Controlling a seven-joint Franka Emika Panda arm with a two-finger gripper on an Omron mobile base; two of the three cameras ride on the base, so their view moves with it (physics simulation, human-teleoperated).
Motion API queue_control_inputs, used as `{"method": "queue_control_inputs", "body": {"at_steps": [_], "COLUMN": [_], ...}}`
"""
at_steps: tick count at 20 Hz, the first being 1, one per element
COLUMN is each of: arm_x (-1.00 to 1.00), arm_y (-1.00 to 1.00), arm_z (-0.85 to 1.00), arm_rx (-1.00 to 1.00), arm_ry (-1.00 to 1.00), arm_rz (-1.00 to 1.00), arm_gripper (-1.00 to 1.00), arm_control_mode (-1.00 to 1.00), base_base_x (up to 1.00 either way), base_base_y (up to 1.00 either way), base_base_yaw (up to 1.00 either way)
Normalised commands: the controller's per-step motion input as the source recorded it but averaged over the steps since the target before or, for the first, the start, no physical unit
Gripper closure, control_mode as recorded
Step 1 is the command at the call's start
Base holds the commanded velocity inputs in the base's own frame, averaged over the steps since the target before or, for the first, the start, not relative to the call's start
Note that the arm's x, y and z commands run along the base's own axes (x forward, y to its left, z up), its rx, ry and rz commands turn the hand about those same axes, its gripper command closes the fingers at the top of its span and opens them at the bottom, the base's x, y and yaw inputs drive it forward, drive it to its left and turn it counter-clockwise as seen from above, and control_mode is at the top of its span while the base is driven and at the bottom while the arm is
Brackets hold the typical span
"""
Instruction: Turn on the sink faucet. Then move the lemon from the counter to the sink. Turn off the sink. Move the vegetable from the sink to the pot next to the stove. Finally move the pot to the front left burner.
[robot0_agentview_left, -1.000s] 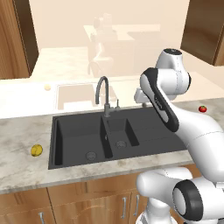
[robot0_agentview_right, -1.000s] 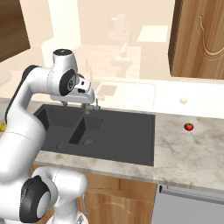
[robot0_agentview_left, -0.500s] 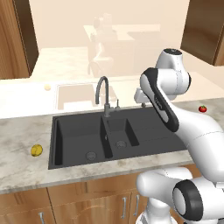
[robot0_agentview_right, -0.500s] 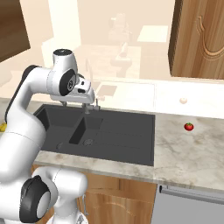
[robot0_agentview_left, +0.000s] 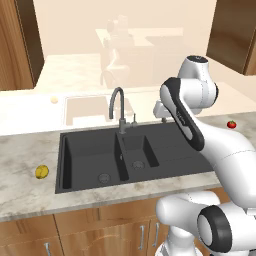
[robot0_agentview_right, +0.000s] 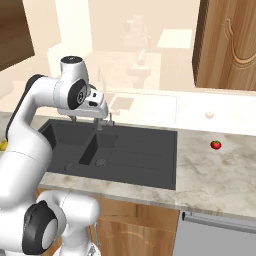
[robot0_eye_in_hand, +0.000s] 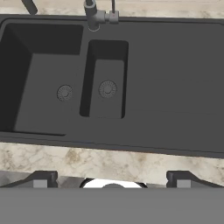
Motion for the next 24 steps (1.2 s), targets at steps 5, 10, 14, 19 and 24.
{"method": "queue_control_inputs", "body": {"at_steps": [5, 10, 14, 19, 24], "arm_x": [0.0, 0.0, 0.0, 0.0, 0.0], "arm_y": [0.0, 0.0, 0.0, 0.0, 0.0], "arm_z": [0.0, 0.0, 0.0, 0.0, 0.0], "arm_rx": [0.0, 0.0, 0.0, 0.0, 0.0], "arm_ry": [0.0, 0.0, 0.0, 0.0, 0.0], "arm_rz": [0.0, 0.0, 0.0, 0.0, 0.0], "arm_gripper": [-1.0, -1.0, -1.0, -1.0, -1.0], "arm_control_mode": [-1.0, -1.0, -1.0, -1.0, -1.0], "base_base_x": [0.0, 0.0, 0.0, 0.0, 0.0], "base_base_y": [0.0, 0.0, 0.0, 0.0, 0.0], "base_base_yaw": [0.0, 0.0, 0.0, 0.0, 0.0]}}
